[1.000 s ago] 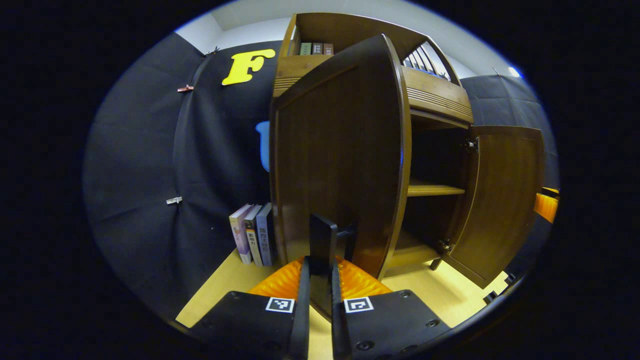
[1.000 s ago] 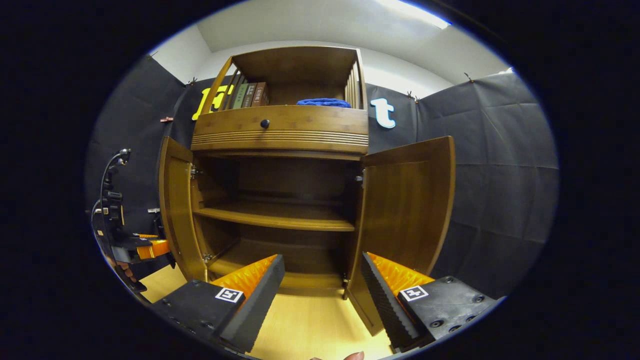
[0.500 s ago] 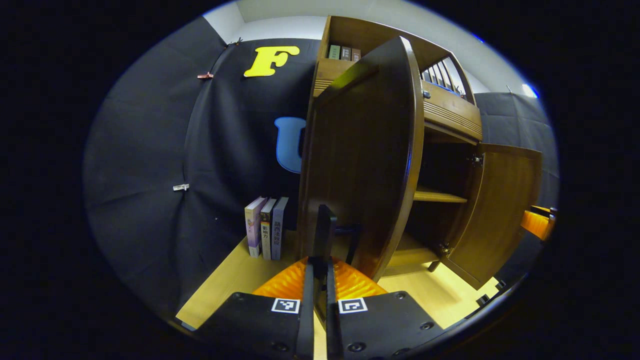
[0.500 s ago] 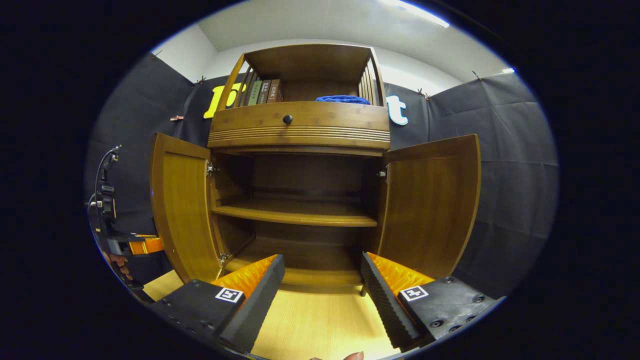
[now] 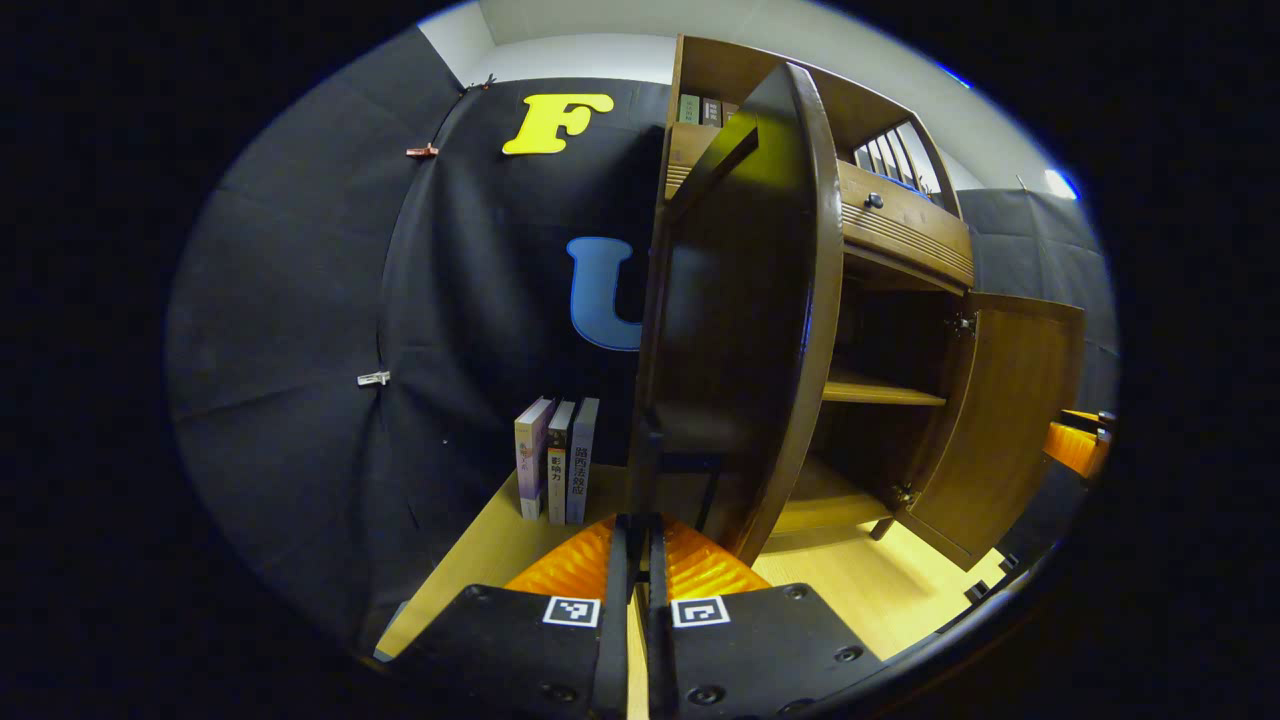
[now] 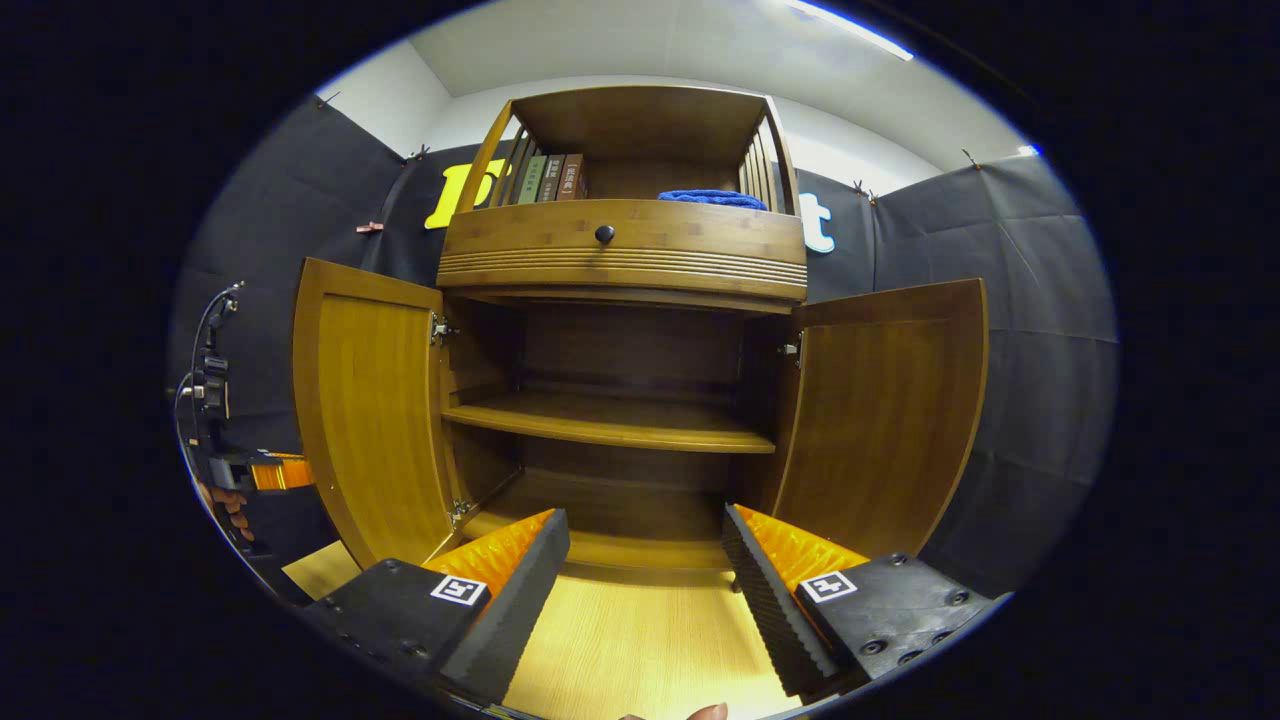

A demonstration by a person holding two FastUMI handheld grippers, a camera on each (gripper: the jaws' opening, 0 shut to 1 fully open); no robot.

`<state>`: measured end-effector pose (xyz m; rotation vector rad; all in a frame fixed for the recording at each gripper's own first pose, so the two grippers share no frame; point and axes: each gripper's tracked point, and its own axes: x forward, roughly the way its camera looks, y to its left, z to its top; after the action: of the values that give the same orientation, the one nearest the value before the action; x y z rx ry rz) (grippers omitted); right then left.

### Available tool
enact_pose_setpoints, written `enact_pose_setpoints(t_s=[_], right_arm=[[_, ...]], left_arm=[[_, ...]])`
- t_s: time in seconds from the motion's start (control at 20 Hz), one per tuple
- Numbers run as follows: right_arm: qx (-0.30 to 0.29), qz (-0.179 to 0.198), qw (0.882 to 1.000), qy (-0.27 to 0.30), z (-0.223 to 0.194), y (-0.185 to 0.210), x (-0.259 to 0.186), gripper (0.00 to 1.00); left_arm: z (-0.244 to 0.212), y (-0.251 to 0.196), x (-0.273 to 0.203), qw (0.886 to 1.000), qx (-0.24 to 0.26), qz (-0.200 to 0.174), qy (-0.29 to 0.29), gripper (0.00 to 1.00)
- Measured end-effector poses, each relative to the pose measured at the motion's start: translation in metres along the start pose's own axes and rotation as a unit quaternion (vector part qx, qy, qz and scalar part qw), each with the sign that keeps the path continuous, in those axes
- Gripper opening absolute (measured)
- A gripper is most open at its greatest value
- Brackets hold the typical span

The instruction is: Open the right door of the double-door shoe cabinet with the right hand, and open the left door with the left hand.

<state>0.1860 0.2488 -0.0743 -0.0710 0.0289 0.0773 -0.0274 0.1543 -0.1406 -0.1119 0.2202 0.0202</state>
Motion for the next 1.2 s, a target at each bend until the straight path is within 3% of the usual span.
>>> enact_pose_setpoints(t_s=[0.35,0.85,1.05,1.2], right_arm=[[-0.004,0.014,1.0,-0.002,0.003,0.013,0.007,0.98],[0.001,0.028,1.0,-0.007,0.003,0.007,0.008,0.98],[0.004,0.033,0.999,-0.012,0.002,0.0,0.005,0.98],[0.01,0.037,0.999,-0.01,0.001,-0.005,0.003,0.96]], left_arm=[[0.008,-0.002,-0.012,1.0,0.011,-0.014,-0.016,0.09],[0.01,-0.008,-0.053,0.999,0.006,0.028,-0.035,0.09],[0.015,-0.031,-0.069,0.999,0.019,0.027,-0.041,0.15],[0.02,-0.061,-0.075,0.999,0.022,0.007,-0.047,0.28]])
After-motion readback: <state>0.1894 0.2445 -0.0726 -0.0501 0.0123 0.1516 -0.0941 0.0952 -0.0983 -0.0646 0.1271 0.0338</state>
